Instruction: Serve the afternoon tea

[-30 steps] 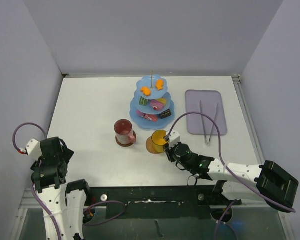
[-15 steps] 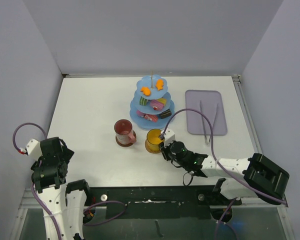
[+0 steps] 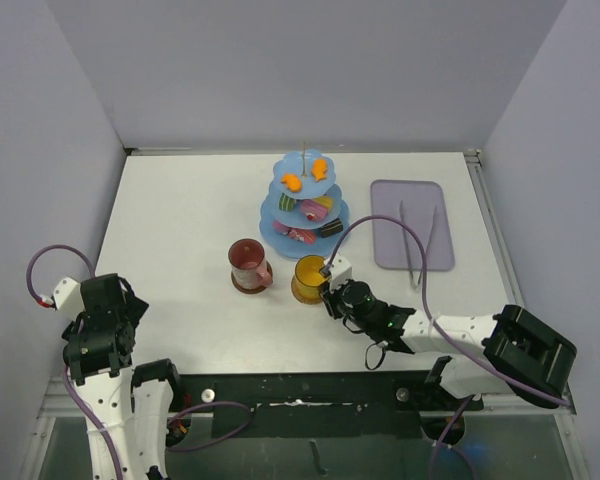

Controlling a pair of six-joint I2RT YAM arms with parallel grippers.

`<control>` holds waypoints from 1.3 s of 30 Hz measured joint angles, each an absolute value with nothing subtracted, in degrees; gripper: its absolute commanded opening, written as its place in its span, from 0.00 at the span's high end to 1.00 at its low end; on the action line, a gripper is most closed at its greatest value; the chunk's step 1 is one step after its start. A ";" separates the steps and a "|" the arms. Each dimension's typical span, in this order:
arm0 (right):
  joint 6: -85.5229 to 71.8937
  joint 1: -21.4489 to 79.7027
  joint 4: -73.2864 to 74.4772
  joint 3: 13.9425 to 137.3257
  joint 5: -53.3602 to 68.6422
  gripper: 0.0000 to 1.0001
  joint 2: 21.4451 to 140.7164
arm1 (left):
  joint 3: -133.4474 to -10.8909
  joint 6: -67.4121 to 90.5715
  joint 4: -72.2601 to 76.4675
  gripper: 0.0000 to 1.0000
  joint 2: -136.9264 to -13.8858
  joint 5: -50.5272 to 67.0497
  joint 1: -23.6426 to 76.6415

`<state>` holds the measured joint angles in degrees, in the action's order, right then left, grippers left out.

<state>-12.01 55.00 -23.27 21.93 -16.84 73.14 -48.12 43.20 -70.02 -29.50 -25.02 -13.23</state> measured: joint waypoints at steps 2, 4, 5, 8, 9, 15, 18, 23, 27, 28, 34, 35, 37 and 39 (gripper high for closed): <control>-11.94 54.41 -23.31 21.93 -16.91 1.00 73.23 | -48.12 43.18 -70.02 0.30 -29.50 -25.02 -13.23; -11.94 53.91 -23.57 21.93 -16.84 0.99 73.41 | -48.12 43.18 -70.00 0.30 -29.50 -25.02 -13.23; -11.90 53.65 -23.64 21.93 -16.60 0.97 73.43 | -48.12 43.16 -70.00 0.30 -29.50 -24.99 -13.23; -11.49 53.17 -23.77 21.93 -15.75 0.86 73.43 | -48.12 43.16 -70.00 0.30 -29.50 -24.97 -13.23; -11.33 53.10 -23.75 21.93 -15.57 0.81 73.43 | -48.12 43.16 -70.00 0.30 -29.50 -24.97 -13.23; -10.76 52.80 -21.47 21.93 -14.98 0.50 71.18 | -48.12 43.11 -69.95 0.30 -29.52 -24.80 -13.23; -10.68 52.80 -19.97 22.17 -15.20 0.42 68.93 | -48.12 42.98 -69.87 0.29 -29.71 -24.75 -13.23; -10.92 52.80 -17.26 24.01 -16.56 0.33 65.43 | -48.12 42.92 -69.12 0.28 -30.41 -23.70 -13.23; -13.15 52.77 -13.82 26.09 -20.64 0.28 61.17 | -48.64 42.57 -67.44 0.26 -31.35 -22.15 -13.23; -14.66 52.75 -12.01 26.68 -22.65 0.27 59.40 | -49.43 42.30 -67.07 0.26 -32.29 -21.98 -13.23; -20.97 52.27 -3.25 30.37 -31.81 0.17 51.53 | -54.39 41.01 -62.98 0.23 -37.71 -21.56 -13.23; -21.98 52.16 -1.67 31.40 -33.50 0.14 50.59 | -55.11 40.86 -61.73 0.23 -38.44 -21.37 -13.23; -23.53 52.14 0.95 33.30 -36.29 0.08 49.67 | -55.57 40.75 -60.31 0.23 -39.07 -21.02 -13.23; -25.08 52.10 3.29 35.27 -39.18 0.05 49.56 | -56.10 40.75 -59.09 0.23 -39.88 -20.53 -13.23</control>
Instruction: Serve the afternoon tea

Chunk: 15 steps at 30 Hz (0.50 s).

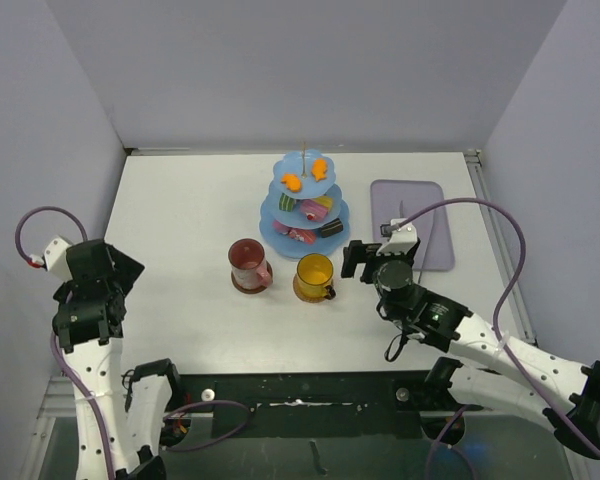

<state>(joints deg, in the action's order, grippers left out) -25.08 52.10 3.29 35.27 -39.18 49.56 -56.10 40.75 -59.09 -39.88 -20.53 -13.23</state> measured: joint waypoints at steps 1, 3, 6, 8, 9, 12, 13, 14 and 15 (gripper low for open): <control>-25.71 52.10 4.21 36.16 -40.66 0.04 49.63 | -56.36 40.75 -58.46 0.23 -40.38 -20.16 -13.23; -26.04 52.03 5.19 37.71 -43.03 0.02 49.91 | -57.04 40.71 -57.45 0.23 -41.50 -19.18 -13.23; -24.32 51.44 5.28 41.12 -44.91 0.02 51.96 | -60.03 40.05 -56.58 0.23 -44.27 -17.47 -13.23; -22.63 51.16 6.11 44.14 -45.47 0.02 53.69 | -63.09 39.18 -55.66 0.23 -46.52 -16.05 -13.23; -21.71 50.65 7.09 46.19 -45.43 0.02 54.63 | -64.66 38.44 -54.96 0.23 -47.44 -15.51 -13.23; -21.28 47.18 9.65 50.00 -43.86 0.02 54.98 | -67.99 36.49 -52.58 0.23 -48.77 -14.94 -13.23; -21.45 45.01 10.48 50.68 -42.94 0.02 54.61 | -68.55 35.62 -51.86 0.23 -48.64 -15.03 -13.23; -21.74 42.22 11.27 51.07 -41.65 0.02 54.13 | -68.71 34.87 -51.03 0.23 -48.27 -15.25 -13.23; -22.15 38.92 11.97 51.13 -39.94 0.02 53.43 | -68.71 34.11 -50.41 0.23 -47.86 -15.40 -13.23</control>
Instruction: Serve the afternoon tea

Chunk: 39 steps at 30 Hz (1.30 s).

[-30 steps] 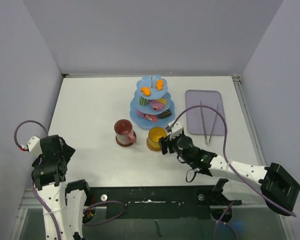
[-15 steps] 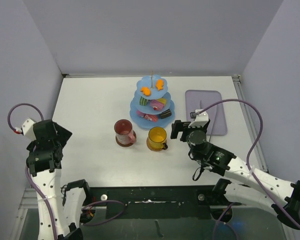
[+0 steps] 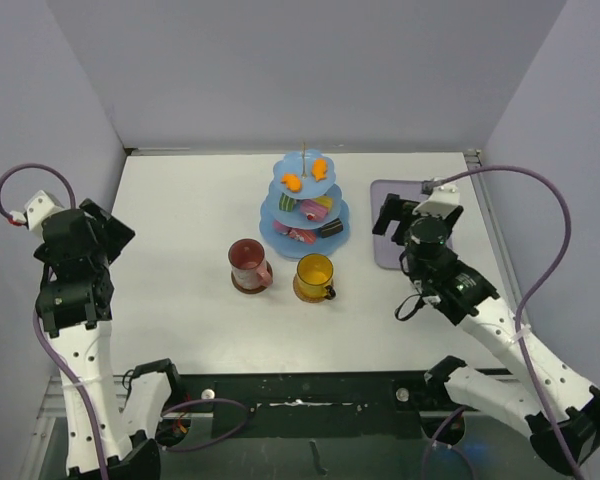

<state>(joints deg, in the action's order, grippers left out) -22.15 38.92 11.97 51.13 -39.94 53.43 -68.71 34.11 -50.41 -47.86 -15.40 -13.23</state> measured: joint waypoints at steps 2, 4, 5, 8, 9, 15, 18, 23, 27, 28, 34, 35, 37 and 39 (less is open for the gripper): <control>-23.09 31.62 13.82 51.11 -35.92 0.03 51.79 | -68.69 32.47 -49.45 0.23 -46.78 -15.73 -13.23; -24.60 24.88 15.42 51.13 -32.21 0.02 50.72 | -68.58 31.31 -48.58 0.23 -45.87 -15.86 -13.23; -25.28 21.26 16.47 51.16 -29.98 0.02 50.39 | -68.49 30.92 -48.18 0.23 -45.63 -15.90 -13.23; -27.05 13.61 19.55 51.31 -25.23 0.02 50.46 | -68.49 30.68 -47.81 0.23 -45.80 -16.34 -13.23; -27.35 12.25 20.51 51.33 -23.92 0.02 50.46 | -68.49 30.68 -47.81 0.23 -46.35 -16.58 -13.23; -23.83 10.90 23.79 54.52 -20.47 0.02 51.11 | -68.49 30.50 -47.62 0.23 -50.85 -17.78 -13.23; -20.67 10.90 24.51 59.86 -20.36 0.02 52.73 | -68.49 29.71 -46.54 0.22 -51.64 -18.06 -13.23; -16.03 10.90 24.60 65.93 -20.38 0.02 53.30 | -68.82 27.90 -44.29 0.22 -51.64 -18.41 -13.23; -14.66 10.90 25.58 68.66 -20.21 0.03 53.17 | -69.23 26.52 -41.76 0.22 -51.11 -18.87 -13.21; -14.50 10.90 25.85 69.01 -19.88 0.02 52.99 | -69.21 26.22 -41.19 0.22 -50.74 -18.87 -13.21; -14.48 10.90 27.57 69.10 -18.33 0.02 50.72 | -69.23 24.75 -37.91 0.22 -48.51 -18.70 -13.21; -14.46 10.90 27.66 69.06 -18.15 0.02 50.24 | -69.23 24.67 -37.45 0.22 -48.38 -18.55 -13.21; -14.31 10.90 27.92 69.04 -17.89 0.02 49.28 | -69.23 24.62 -36.64 0.22 -48.31 -18.11 -13.21; -14.15 10.90 28.05 69.04 -17.61 0.02 48.77 | -69.23 24.82 -36.23 0.22 -48.53 -17.78 -13.19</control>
